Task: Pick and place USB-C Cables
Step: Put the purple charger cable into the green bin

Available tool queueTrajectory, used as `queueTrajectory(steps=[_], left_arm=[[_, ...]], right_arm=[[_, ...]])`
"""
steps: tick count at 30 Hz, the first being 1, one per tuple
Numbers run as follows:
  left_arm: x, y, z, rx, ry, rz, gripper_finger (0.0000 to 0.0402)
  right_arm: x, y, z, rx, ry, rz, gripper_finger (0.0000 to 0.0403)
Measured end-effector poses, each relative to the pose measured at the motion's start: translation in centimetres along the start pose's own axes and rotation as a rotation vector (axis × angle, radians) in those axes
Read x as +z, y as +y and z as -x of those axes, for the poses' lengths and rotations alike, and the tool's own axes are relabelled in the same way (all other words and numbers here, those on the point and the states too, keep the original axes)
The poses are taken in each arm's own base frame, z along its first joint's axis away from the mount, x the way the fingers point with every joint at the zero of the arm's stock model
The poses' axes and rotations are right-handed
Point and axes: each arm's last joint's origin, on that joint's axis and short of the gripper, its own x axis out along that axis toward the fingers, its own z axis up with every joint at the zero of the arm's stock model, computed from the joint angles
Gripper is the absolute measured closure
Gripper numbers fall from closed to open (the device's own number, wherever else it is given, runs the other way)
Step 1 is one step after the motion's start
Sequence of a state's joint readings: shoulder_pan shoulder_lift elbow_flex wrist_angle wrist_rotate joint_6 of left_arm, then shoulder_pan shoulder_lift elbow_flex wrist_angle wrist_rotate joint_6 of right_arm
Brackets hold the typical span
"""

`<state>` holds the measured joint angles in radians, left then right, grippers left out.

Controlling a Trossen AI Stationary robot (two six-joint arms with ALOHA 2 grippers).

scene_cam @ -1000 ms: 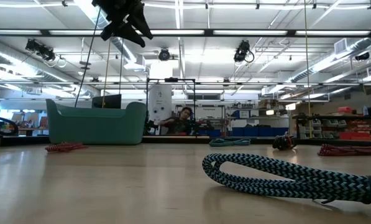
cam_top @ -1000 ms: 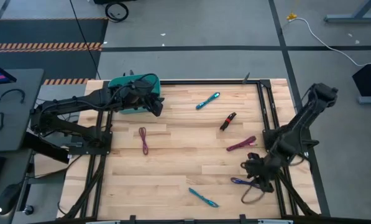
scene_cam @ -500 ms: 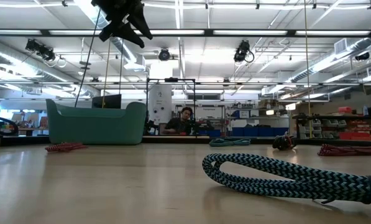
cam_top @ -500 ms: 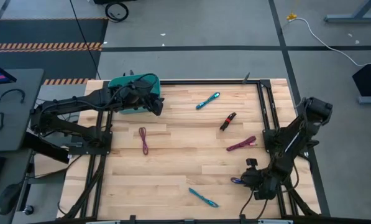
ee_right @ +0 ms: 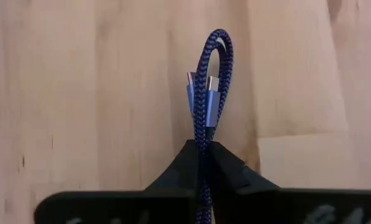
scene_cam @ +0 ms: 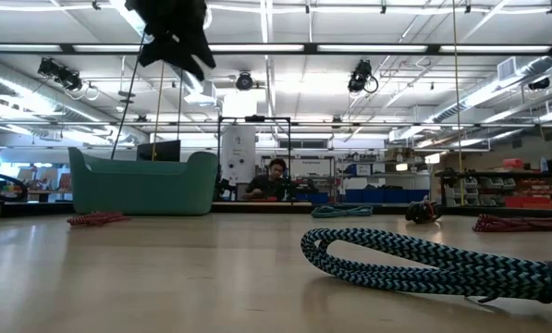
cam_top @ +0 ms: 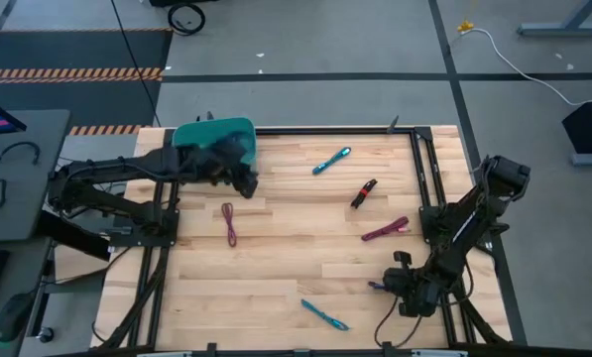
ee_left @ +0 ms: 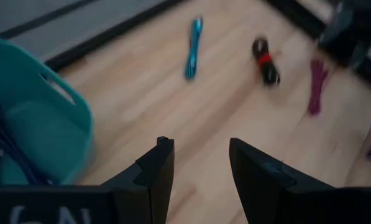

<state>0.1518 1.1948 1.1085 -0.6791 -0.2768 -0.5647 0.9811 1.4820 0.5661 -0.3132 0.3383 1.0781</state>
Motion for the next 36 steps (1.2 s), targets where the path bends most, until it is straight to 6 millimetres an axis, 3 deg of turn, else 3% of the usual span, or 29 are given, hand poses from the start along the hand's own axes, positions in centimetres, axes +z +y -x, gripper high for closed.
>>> queueTrajectory(steps=[7,11,15,18,22,29,36], left_arm=[[-6.6,-0.1,-3.9,-0.127,0.036,-0.002,0.0241],[-9.3,-0.2,-5.8,-0.34,-0.082,0.061,0.0241],[-10.5,-0.2,-6.0,-0.484,-0.275,-0.016,0.0241],[-10.3,-0.4,-5.4,-0.555,-0.44,-0.096,0.0241],[-8.9,-0.8,-4.4,-0.609,-0.6,-0.088,0.0233],[-6.5,-0.7,-3.7,-0.627,-0.679,-0.02,0.0182],[-5.1,-0.7,-3.0,-0.677,-0.76,-0.018,0.0152]], right_arm=[[6.3,-3.3,1.6,-0.03,-0.26,-0.188,0.0386],[11.8,-6.2,2.0,0.005,-0.496,-0.247,0.0386],[17.0,-9.6,2.8,0.067,-0.824,-0.295,0.0386],[20.1,-12.3,3.8,0.07,-1.058,-0.361,0.0386],[23.5,-14.7,5.5,0.102,-1.214,-0.39,0.0386],[29.6,-15.6,7.6,0.128,-1.312,-0.257,0.0386],[33.6,-16.0,7.1,0.104,-1.36,-0.255,0.0386]])
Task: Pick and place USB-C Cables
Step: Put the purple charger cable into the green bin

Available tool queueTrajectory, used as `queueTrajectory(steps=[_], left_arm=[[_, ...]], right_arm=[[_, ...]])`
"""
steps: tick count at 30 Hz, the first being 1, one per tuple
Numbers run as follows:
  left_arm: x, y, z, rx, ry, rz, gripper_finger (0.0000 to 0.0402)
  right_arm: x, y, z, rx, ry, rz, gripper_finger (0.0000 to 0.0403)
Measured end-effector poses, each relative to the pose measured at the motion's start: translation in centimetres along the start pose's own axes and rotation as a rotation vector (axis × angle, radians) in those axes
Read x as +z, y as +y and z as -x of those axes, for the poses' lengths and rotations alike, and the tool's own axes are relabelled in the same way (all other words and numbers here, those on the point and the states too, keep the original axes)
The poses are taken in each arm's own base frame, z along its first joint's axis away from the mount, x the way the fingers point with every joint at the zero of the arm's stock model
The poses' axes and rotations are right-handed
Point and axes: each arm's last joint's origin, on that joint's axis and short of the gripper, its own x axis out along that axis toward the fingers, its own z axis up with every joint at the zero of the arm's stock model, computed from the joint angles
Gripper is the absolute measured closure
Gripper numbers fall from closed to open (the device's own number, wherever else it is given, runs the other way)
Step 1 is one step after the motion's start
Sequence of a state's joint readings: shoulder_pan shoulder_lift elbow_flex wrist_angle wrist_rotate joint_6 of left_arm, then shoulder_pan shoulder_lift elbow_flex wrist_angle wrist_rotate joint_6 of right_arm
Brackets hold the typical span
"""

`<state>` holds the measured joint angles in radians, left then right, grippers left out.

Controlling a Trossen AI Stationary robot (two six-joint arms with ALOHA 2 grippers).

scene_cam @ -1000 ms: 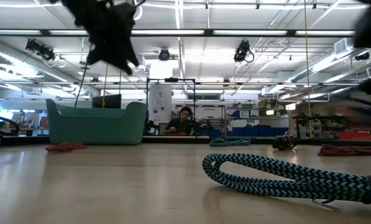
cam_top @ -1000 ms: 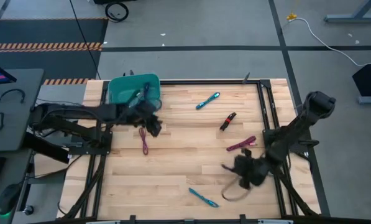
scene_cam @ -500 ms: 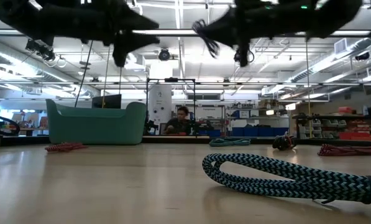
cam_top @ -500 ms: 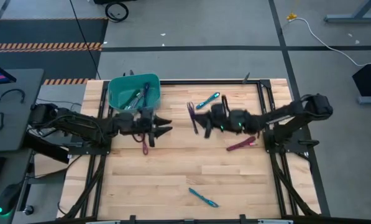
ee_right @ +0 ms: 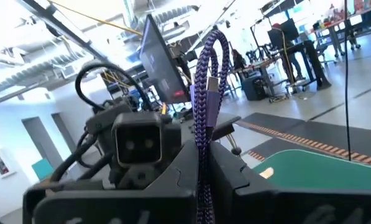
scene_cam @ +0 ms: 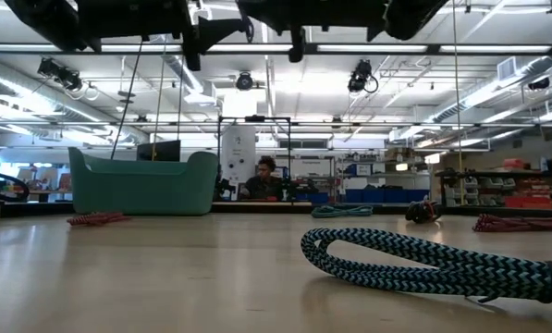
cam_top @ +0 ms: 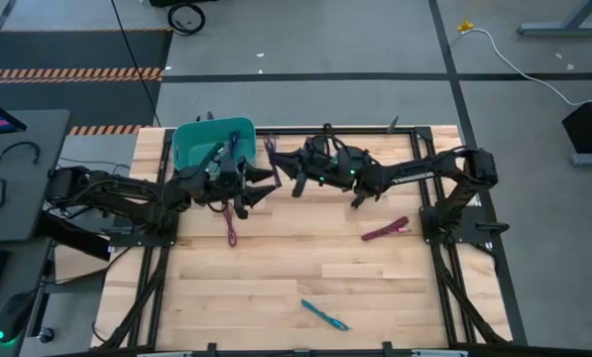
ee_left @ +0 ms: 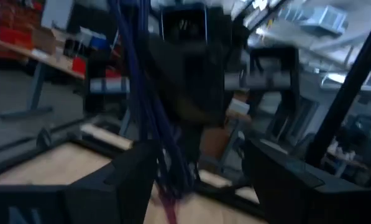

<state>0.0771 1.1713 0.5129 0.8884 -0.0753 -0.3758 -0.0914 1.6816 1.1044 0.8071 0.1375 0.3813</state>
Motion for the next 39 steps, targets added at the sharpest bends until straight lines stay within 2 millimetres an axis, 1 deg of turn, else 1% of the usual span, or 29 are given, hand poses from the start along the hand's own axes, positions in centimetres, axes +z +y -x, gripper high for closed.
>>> queueTrajectory(steps=[3,6,8,9,13,14,15,19,22,25,27,29,31,34,36,38,39], left_arm=[[0.2,0.5,0.0,0.02,-0.011,0.002,0.0169],[0.3,0.9,0.0,0.038,-0.013,-0.004,0.0209],[0.2,1.1,0.0,0.048,-0.001,-0.006,0.0247],[0.3,1.1,0.0,0.048,-0.004,-0.008,0.0269],[0.4,1.0,0.1,0.046,-0.008,-0.051,0.0364],[0.4,1.0,0.1,0.045,-0.009,-0.059,0.0379],[0.4,1.0,0.1,0.047,-0.007,-0.061,0.0385],[0.5,1.3,0.1,0.055,0.0,-0.041,0.0383],[0.9,1.4,0.7,0.072,0.05,-0.039,0.0391],[1.7,1.4,1.9,0.122,0.09,-0.029,0.0391],[2.3,1.6,2.8,0.197,0.102,-0.01,0.0391],[2.7,2.2,4.0,0.316,0.13,0.022,0.0391],[3.5,2.8,5.1,0.467,0.181,0.051,0.0391],[5.2,4.2,6.7,0.741,0.322,0.046,0.0391],[6.4,5.4,7.5,0.9,0.446,0.031,0.0391],[7.6,6.8,7.8,1.009,0.557,0.035,0.0391],[7.8,7.8,8.0,1.052,0.628,0.047,0.0391]], right_arm=[[-0.4,0.0,-1.2,-0.001,-0.005,0.002,0.0386],[-0.8,0.1,-2.1,-0.003,-0.012,0.001,0.0386],[-0.9,0.2,-2.1,-0.006,-0.002,0.001,0.0385],[-1.1,0.2,-2.2,-0.012,-0.008,-0.002,0.0384],[-0.8,0.6,-2.0,-0.022,-0.022,-0.007,0.0379],[-0.8,0.7,-2.0,-0.022,-0.024,-0.008,0.0378],[-0.8,0.8,-2.0,-0.02,-0.022,-0.008,0.0378],[-1.0,1.2,-1.9,-0.013,-0.019,-0.026,0.0372],[-0.9,1.4,-1.8,0.005,0.0,-0.047,0.0356],[0.0,1.8,-1.4,0.048,0.007,-0.045,0.0328],[1.3,2.1,-0.9,0.067,0.018,-0.042,0.0308],[2.5,2.2,-0.3,0.055,0.055,-0.019,0.0289],[3.3,2.1,0.4,0.018,0.112,0.01,0.0274],[4.6,2.0,1.6,-0.027,0.174,0.035,0.0265],[5.4,2.2,2.2,-0.036,0.194,0.038,0.0264],[5.9,2.3,2.8,-0.046,0.221,0.043,0.0266],[6.0,2.4,2.9,-0.047,0.225,0.044,0.0268]])
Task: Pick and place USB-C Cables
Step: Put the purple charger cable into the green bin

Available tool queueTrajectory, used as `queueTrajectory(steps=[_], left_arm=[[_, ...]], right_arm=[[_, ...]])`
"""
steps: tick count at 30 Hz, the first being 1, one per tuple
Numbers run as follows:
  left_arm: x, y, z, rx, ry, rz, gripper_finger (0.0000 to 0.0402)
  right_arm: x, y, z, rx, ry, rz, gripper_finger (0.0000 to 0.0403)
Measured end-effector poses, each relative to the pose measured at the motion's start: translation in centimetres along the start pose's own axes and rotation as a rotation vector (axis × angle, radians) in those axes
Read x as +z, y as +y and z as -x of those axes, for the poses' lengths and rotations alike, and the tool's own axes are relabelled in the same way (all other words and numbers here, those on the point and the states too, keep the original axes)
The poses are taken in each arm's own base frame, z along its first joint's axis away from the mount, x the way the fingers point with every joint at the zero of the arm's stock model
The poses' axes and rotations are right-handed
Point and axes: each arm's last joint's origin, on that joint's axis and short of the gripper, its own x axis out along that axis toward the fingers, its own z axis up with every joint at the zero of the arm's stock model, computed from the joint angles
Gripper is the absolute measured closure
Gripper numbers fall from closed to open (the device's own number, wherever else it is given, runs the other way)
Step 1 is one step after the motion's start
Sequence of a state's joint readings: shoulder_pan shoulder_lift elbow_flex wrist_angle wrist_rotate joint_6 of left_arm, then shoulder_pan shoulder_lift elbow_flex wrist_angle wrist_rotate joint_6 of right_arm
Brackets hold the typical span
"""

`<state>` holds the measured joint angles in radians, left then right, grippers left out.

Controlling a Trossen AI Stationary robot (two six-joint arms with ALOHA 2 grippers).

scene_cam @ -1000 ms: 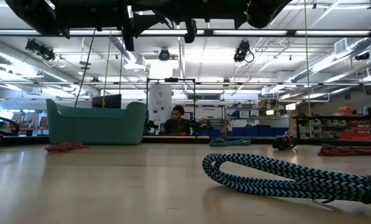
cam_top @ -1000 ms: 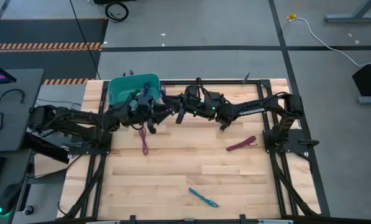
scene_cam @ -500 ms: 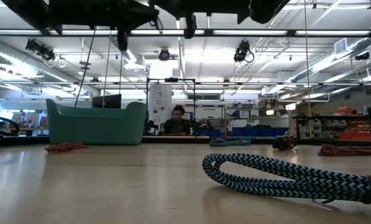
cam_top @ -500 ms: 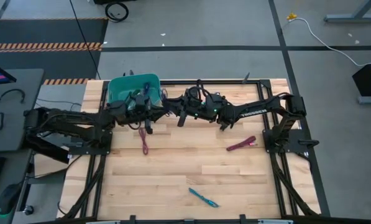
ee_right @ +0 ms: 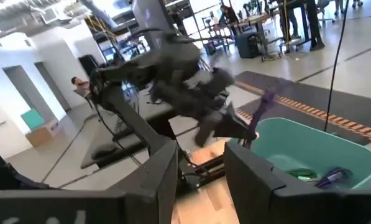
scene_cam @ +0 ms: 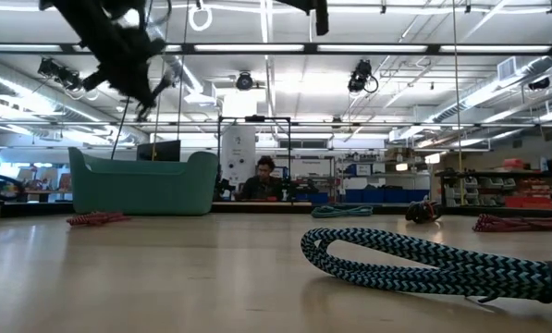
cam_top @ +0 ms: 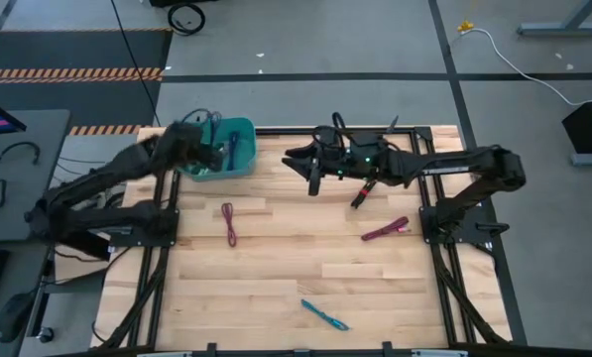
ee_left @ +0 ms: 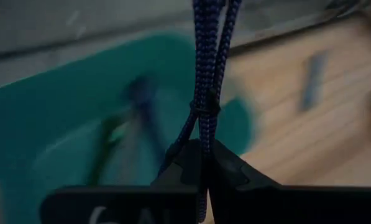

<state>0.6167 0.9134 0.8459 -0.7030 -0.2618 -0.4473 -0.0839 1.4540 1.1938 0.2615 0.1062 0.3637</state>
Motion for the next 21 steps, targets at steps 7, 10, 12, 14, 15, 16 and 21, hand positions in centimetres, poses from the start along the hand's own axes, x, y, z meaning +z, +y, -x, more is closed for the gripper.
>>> queueTrajectory(steps=[7,10,12,14,15,16,21], left_arm=[[0.2,4.4,-6.8,0.162,0.438,0.05,0.039],[-0.1,5.7,-9.1,0.219,0.523,0.084,0.0384],[-0.4,6.3,-10.0,0.245,0.573,0.088,0.0382],[-0.7,6.8,-10.7,0.274,0.608,0.093,0.0382],[-0.8,6.8,-11.0,0.277,0.619,0.093,0.0382],[-0.8,6.8,-11.1,0.28,0.625,0.093,0.0383],[-0.9,6.8,-11.4,0.288,0.624,0.116,0.0361]], right_arm=[[1.0,0.9,1.6,0.024,0.008,0.0,0.027],[1.3,1.5,2.5,0.035,0.029,0.002,0.027],[1.5,1.9,3.3,0.044,0.047,0.004,0.027],[1.5,2.4,3.9,0.053,0.072,0.007,0.027],[1.5,2.6,4.3,0.057,0.086,0.009,0.027],[1.5,2.8,4.6,0.061,0.098,0.011,0.027],[1.8,3.7,6.1,0.085,0.129,0.015,0.027]])
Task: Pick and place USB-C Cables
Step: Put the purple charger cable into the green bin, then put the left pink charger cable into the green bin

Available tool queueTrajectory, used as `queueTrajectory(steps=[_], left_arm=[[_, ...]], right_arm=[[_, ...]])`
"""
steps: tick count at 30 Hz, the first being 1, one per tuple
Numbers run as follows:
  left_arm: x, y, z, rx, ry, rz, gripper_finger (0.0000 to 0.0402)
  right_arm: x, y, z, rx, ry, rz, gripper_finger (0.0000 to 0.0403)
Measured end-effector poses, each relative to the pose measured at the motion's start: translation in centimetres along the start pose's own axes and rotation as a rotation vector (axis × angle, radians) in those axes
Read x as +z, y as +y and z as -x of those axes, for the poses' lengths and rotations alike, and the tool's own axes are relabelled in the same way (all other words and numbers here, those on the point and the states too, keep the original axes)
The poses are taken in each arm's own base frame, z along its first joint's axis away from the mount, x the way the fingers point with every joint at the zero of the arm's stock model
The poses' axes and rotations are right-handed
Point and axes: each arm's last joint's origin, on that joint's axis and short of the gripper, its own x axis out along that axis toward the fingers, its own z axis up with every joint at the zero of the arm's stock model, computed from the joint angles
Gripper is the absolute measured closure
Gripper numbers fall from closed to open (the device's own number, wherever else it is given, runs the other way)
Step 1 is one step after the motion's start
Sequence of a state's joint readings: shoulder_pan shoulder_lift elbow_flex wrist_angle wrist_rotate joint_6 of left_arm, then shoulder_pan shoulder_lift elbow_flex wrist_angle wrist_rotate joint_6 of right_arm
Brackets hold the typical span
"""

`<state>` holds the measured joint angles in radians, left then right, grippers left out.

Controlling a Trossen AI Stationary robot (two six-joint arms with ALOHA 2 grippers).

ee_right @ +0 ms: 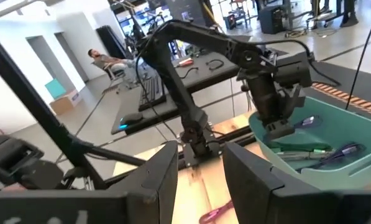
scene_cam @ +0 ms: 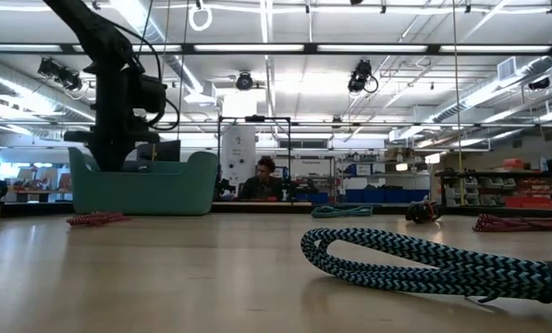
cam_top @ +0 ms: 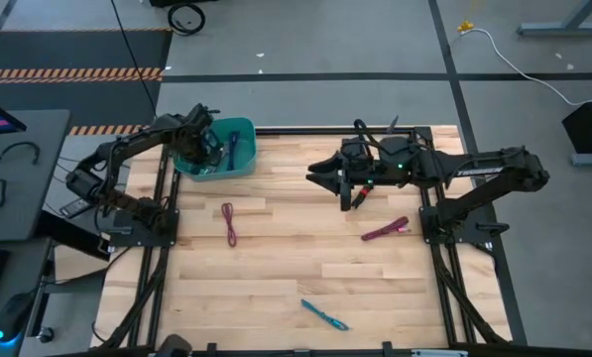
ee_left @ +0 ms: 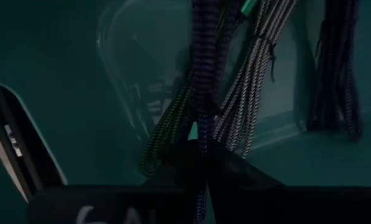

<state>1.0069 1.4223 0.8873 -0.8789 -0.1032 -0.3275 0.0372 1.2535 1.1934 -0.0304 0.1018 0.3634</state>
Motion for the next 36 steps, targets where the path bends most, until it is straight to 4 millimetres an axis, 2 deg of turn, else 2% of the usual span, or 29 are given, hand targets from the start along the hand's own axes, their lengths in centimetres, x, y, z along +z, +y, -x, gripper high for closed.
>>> queueTrajectory(steps=[7,10,14,17,20,24,28,32,36], left_arm=[[0.6,0.2,0.9,-0.02,0.002,0.042,0.026],[1.1,0.3,2.2,-0.023,0.013,0.046,0.022],[2.0,0.2,5.4,-0.024,0.015,0.042,0.0195],[2.5,-0.4,8.5,-0.043,-0.029,0.01,0.0194],[2.2,-1.6,11.5,-0.089,-0.112,-0.038,0.0204],[-0.1,-4.1,14.2,-0.168,-0.186,-0.118,0.0221],[-3.5,-6.4,15.8,-0.233,-0.187,-0.147,0.0235],[-6.5,-8.9,16.8,-0.272,-0.187,-0.135,0.0245],[-9.8,-10.8,17.4,-0.272,-0.219,-0.142,0.0254]], right_arm=[[0.1,0.8,1.4,0.019,0.032,0.006,0.027],[0.1,0.9,1.9,0.021,0.049,0.007,0.027],[-0.3,1.1,2.7,0.019,0.1,0.014,0.027],[-1.2,1.2,3.1,0.0,0.194,0.031,0.027],[-2.7,1.0,3.1,-0.071,0.319,0.056,0.027],[-5.3,0.8,2.8,-0.171,0.443,0.106,0.0271],[-8.8,0.3,2.2,-0.187,0.386,0.087,0.0271],[-12.8,-0.8,1.7,-0.128,0.245,-0.059,0.0271],[-16.0,-2.0,2.2,-0.011,0.158,-0.271,0.0271]])
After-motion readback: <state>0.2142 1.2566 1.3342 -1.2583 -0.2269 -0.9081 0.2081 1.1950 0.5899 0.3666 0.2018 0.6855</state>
